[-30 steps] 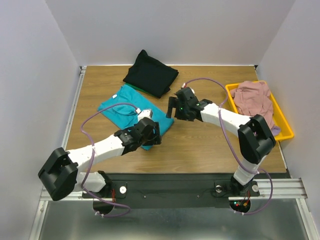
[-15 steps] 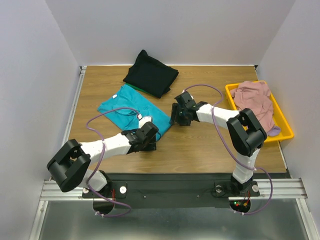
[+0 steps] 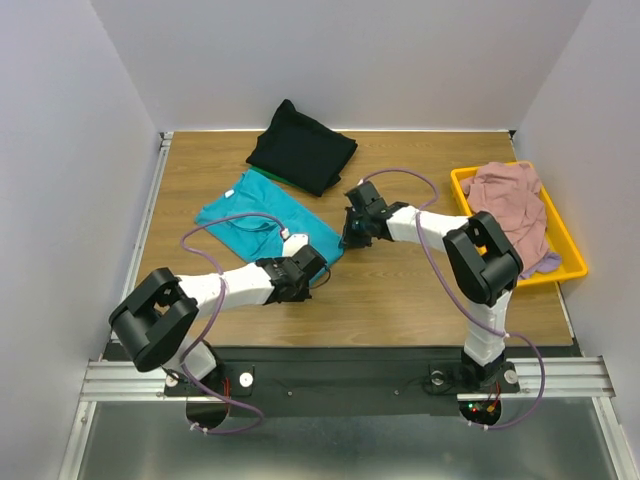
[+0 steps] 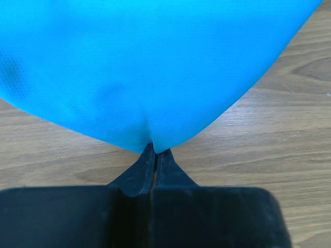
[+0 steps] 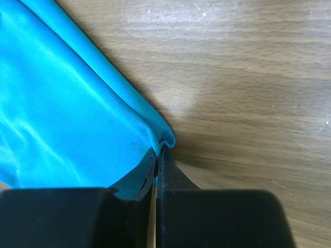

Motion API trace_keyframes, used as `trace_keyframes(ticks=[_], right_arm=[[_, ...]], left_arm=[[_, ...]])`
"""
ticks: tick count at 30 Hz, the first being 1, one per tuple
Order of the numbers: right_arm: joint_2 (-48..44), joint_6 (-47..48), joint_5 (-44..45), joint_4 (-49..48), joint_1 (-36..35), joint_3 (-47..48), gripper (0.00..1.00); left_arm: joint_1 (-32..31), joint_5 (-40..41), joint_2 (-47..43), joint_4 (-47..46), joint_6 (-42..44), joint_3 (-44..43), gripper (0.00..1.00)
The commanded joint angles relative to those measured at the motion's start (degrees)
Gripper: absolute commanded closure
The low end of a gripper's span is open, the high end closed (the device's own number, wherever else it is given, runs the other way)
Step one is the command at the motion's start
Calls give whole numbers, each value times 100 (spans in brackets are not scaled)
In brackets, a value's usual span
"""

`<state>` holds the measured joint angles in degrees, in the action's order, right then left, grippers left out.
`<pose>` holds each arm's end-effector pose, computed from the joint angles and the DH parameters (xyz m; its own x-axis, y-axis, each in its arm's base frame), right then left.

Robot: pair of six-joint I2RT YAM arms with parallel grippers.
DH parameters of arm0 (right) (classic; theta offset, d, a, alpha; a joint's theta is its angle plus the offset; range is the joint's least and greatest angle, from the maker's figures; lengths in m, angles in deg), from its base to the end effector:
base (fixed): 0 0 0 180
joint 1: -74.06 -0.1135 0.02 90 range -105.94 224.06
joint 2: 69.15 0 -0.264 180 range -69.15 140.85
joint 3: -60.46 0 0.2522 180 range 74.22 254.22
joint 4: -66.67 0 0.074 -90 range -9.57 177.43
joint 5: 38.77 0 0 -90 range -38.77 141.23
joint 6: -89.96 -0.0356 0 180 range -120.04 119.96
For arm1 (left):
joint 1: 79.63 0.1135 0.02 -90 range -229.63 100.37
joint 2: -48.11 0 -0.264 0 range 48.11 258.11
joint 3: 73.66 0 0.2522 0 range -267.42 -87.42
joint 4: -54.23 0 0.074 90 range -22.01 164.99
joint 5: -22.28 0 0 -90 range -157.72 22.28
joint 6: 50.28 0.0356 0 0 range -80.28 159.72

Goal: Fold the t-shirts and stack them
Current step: Fold the tshirt

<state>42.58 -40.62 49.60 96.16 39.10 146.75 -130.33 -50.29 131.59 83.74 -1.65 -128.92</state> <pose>0.3342 0.2349 0.1607 -0.8908 0.1706 -0.4212 -0.0089 0.9202 0.3914 0.1792 -0.2021 0.1652 -0.8229 0.0098 -0.5681 0.1241 0.9788 -0.1628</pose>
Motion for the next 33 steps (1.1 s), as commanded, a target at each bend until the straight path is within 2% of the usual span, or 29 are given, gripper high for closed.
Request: trace_keyframes(ticks=[1, 4, 10, 13, 19, 25, 30, 33], right_arm=[[-552, 67, 127, -105, -28, -360, 100], [-1316, 94, 600, -70, 42, -948, 100], [-2759, 137, 944, 298, 375, -2258, 100], [-3445, 330, 1172, 876, 411, -2401, 100], [-4420, 708, 1620, 1687, 429, -2122, 99], [-4572, 1087, 1569, 2083, 429, -1314, 98], [-3966, 1324, 999, 2075, 420, -575, 100], [-3596, 1377, 735, 2057, 411, -144, 100]], left_arm=[[-308, -300, 177, 289, 40, 54, 100], [-826, -643, -16, 43, 93, 36, 100], [-1845, -1338, 45, -274, 137, -515, 100], [-2258, -1392, 115, -292, 277, -1016, 100], [-2489, -1689, 63, -388, 515, -1598, 100], [-2515, -1814, -525, -625, 559, -1459, 100], [-2401, -1304, -1193, -503, 296, -1203, 100], [-2129, -1128, -1553, -309, 129, -993, 100]])
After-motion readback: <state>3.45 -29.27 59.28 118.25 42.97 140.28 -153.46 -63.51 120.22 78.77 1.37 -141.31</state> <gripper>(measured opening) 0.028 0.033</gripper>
